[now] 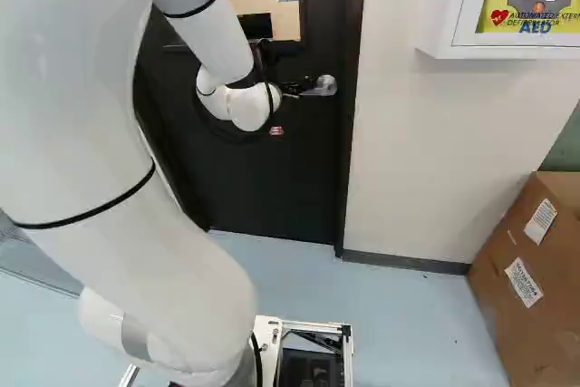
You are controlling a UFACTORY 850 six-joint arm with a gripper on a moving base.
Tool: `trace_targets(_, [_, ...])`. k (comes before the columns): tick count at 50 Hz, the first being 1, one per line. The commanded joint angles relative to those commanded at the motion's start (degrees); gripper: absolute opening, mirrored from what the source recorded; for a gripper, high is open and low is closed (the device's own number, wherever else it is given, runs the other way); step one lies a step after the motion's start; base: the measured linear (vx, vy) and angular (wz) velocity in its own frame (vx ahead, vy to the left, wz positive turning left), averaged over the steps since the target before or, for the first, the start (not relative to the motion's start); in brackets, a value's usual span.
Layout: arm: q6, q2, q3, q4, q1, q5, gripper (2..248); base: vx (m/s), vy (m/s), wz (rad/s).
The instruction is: Open the door and move inside
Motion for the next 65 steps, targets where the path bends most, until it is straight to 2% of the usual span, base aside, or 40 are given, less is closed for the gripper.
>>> trace_targets(22, [0.0, -4.0, -4.2, 0.0, -0.7, 0.0, 247, 0.0, 0.0, 0.0])
trace_targets(65, [0.0, -8.2, -3.5, 0.0, -1.2, 0.0, 247, 0.0, 0.0, 0.0])
